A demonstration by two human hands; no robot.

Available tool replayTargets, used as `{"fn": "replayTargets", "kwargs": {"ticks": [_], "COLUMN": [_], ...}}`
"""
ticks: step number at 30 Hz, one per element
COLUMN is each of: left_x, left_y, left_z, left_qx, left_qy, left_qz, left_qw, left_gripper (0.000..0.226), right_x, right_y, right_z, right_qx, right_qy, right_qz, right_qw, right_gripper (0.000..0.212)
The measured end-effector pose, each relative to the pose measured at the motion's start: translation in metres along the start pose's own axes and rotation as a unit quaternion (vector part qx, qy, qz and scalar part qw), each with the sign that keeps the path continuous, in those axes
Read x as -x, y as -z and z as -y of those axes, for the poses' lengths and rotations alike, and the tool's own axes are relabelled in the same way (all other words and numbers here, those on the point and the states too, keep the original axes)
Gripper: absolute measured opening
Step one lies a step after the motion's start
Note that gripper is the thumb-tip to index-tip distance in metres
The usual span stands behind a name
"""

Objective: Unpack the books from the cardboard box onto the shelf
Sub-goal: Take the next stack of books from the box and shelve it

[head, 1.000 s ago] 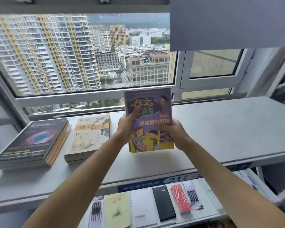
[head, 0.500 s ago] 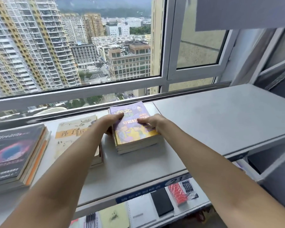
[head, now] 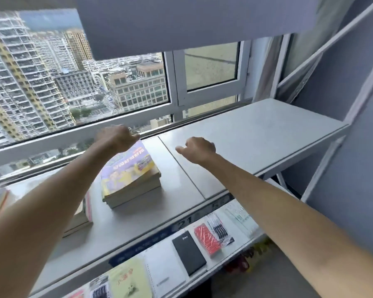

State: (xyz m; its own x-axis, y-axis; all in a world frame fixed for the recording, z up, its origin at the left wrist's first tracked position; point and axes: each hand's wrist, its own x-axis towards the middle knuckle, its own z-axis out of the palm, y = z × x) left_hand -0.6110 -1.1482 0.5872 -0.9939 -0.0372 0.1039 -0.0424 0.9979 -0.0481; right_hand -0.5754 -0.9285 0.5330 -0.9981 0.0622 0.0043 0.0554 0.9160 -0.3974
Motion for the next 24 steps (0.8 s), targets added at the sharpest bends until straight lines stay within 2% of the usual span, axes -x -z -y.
{"fn": "replayTargets", "kwargs": {"ticks": [5, 8, 11, 14, 20, 24], "left_x": [0.046, 0.085, 0.128, 0.172, 0.277, 0.346], "left_y": [-0.007, -0.015, -0.024, -0.037, -0.069, -0.096], "left_z": [-0.130, -0.231, -0.334, -0.436, -0.634, -0.749], "left_qx": [0.076, 0.130, 0.137, 0.136, 0.064, 0.014], "left_qy": [-0.118, -0.174, -0.258, -0.342, -0.494, -0.588], "left_qz": [-0.041, -0.033, -0.015, -0.001, 0.041, 0.079], "left_qw": [0.989, 0.976, 0.956, 0.930, 0.866, 0.805], "left_gripper": [0.038, 0.036, 0.038, 0.037, 0.035, 0.045], "right_x": [0.070, 0.130, 0.191, 0.255, 0.387, 0.468], "right_y": [0.051, 0.082, 0.108, 0.130, 0.153, 0.152], "right_z": [-0.147, -0.256, -0.358, -0.449, -0.604, -0.690], "right_qx": [0.064, 0.067, 0.080, 0.082, 0.049, 0.020], "right_qy": [-0.042, -0.099, -0.164, -0.224, -0.368, -0.453], "right_qz": [-0.027, -0.040, -0.052, -0.062, -0.072, -0.077], "right_qw": [0.997, 0.992, 0.982, 0.969, 0.926, 0.888], "right_gripper": [0.052, 0.048, 0.050, 0.052, 0.052, 0.052]}}
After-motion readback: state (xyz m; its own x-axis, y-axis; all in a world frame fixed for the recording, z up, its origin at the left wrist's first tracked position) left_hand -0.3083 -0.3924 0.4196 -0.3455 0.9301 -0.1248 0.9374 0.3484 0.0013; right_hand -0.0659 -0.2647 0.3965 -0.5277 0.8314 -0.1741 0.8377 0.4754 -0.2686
